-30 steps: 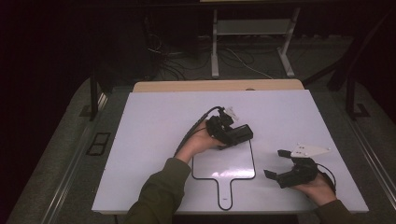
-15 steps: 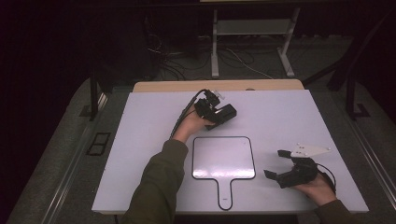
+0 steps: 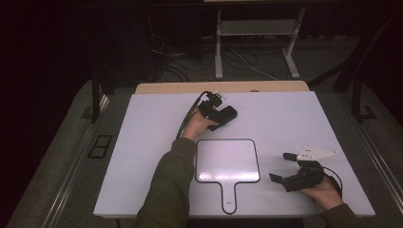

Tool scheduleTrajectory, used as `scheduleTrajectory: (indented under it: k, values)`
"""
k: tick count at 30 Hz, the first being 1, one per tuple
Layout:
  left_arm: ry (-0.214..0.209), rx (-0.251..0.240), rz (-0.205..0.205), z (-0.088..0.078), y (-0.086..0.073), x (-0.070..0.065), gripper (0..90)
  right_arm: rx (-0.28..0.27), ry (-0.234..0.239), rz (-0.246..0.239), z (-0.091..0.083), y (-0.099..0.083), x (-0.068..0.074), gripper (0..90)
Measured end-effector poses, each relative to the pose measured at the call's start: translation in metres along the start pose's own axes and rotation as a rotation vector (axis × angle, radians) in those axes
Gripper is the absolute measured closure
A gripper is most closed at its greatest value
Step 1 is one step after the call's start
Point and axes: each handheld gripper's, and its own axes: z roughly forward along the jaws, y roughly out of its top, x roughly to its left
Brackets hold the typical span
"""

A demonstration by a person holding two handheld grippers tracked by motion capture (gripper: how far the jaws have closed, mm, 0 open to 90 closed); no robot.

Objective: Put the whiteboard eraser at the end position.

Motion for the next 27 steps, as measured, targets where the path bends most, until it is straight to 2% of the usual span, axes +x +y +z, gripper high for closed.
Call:
scheduleTrajectory:
  k: [1, 3, 7, 8, 9, 11, 14, 18, 19, 23, 24, 25, 27]
  values:
    - [-0.011, -0.017, -0.007, -0.002, 0.0, 0.0, 34.3, 0.002, 0.001, -0.001, 0.0, 0.0, 0.0, 0.0]
    - [-0.004, -0.047, -0.003, -0.006, -0.001, -0.001, 30.2, 0.0, 0.002, -0.001, 0.0, 0.0, 0.001, 0.0]
    - [-0.008, -0.081, -0.016, -0.013, -0.005, -0.003, 23.5, 0.003, 0.003, -0.003, 0.001, 0.0, 0.0, 0.0]
    - [-0.01, -0.099, -0.008, -0.015, -0.006, -0.003, 21.8, 0.004, 0.004, -0.004, 0.002, -0.001, -0.001, 0.0]
    - [-0.016, -0.135, -0.022, -0.015, -0.009, -0.005, 21.2, 0.006, 0.003, -0.004, 0.002, -0.001, 0.0, 0.0]
    - [-0.026, -0.12, 0.002, -0.022, -0.012, -0.006, 18.5, 0.011, 0.003, -0.008, 0.003, -0.001, 0.0, 0.0]
    - [-0.029, -0.126, 0.018, -0.028, -0.018, -0.009, 12.6, 0.017, 0.005, -0.01, 0.004, -0.001, -0.001, 0.0]
    - [-0.043, -0.18, 0.011, -0.039, -0.025, -0.014, 11.7, 0.014, 0.004, -0.005, 0.004, -0.002, -0.003, 0.0]
    - [-0.046, -0.204, -0.002, -0.04, -0.027, -0.016, 10.8, 0.012, 0.004, -0.003, 0.004, -0.002, -0.003, 0.0]
    - [-0.032, -0.205, 0.049, -0.054, -0.036, -0.023, 6.2, 0.007, 0.003, -0.002, 0.004, -0.001, -0.004, 0.0]
    - [-0.021, -0.223, 0.035, -0.058, -0.04, -0.026, 3.9, 0.005, 0.003, -0.004, 0.004, -0.001, -0.004, 0.0]
    - [-0.017, -0.226, 0.041, -0.061, -0.042, -0.028, 0.9, 0.007, 0.002, -0.004, 0.004, -0.001, -0.003, 0.0]
    - [-0.015, -0.244, 0.043, -0.068, -0.049, -0.032, 0.5, 0.008, 0.0, -0.005, 0.004, -0.001, -0.003, 0.0]
